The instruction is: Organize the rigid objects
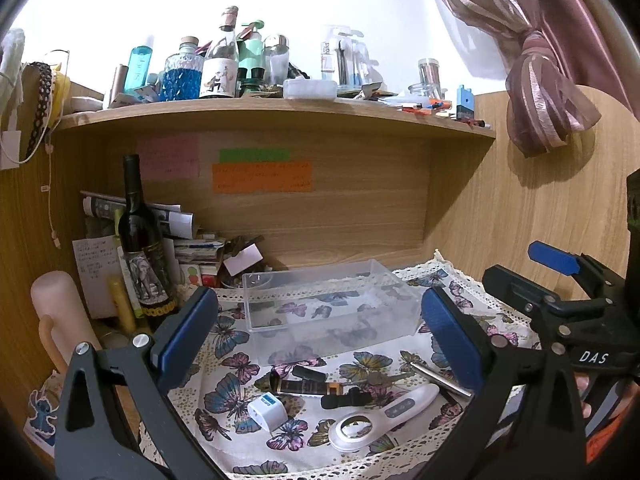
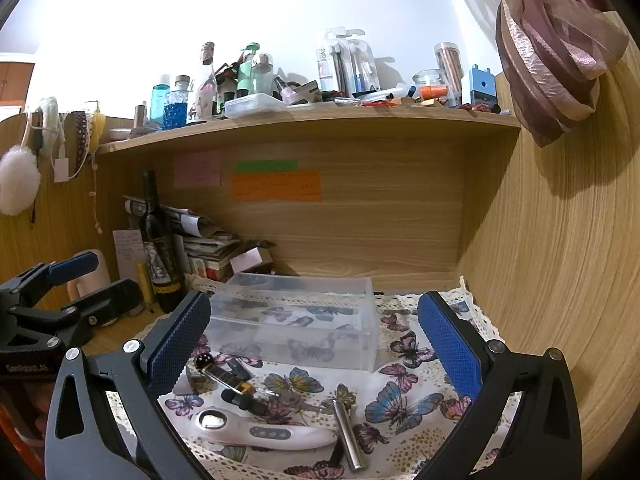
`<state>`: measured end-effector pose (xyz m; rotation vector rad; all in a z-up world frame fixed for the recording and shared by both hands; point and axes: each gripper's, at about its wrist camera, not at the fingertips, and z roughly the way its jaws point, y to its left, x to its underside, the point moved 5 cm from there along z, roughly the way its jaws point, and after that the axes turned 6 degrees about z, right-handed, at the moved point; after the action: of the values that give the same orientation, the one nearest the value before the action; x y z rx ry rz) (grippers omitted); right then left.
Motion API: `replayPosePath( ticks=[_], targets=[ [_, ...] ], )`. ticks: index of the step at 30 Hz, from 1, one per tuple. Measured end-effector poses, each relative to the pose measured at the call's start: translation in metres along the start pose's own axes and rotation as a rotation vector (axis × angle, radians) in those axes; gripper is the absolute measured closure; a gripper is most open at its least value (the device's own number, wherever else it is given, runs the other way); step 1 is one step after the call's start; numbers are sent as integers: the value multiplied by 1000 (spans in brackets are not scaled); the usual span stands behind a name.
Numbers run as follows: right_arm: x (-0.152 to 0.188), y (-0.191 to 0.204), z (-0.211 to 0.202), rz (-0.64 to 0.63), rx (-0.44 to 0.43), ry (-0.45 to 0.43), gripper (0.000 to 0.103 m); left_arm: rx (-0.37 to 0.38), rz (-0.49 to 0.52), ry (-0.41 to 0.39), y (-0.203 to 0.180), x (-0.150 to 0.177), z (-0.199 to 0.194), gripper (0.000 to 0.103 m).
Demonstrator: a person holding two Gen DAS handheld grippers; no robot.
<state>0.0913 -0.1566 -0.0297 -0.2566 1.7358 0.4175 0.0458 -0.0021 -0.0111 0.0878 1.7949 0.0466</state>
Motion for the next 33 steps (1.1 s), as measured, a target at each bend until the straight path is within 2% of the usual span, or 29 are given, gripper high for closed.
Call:
replayPosePath(
  ticks=[33],
  targets=[
    [-4,4,-4,-1,-16,-25,0,16,-14,-8,-3,-6,-3,0]
  ],
)
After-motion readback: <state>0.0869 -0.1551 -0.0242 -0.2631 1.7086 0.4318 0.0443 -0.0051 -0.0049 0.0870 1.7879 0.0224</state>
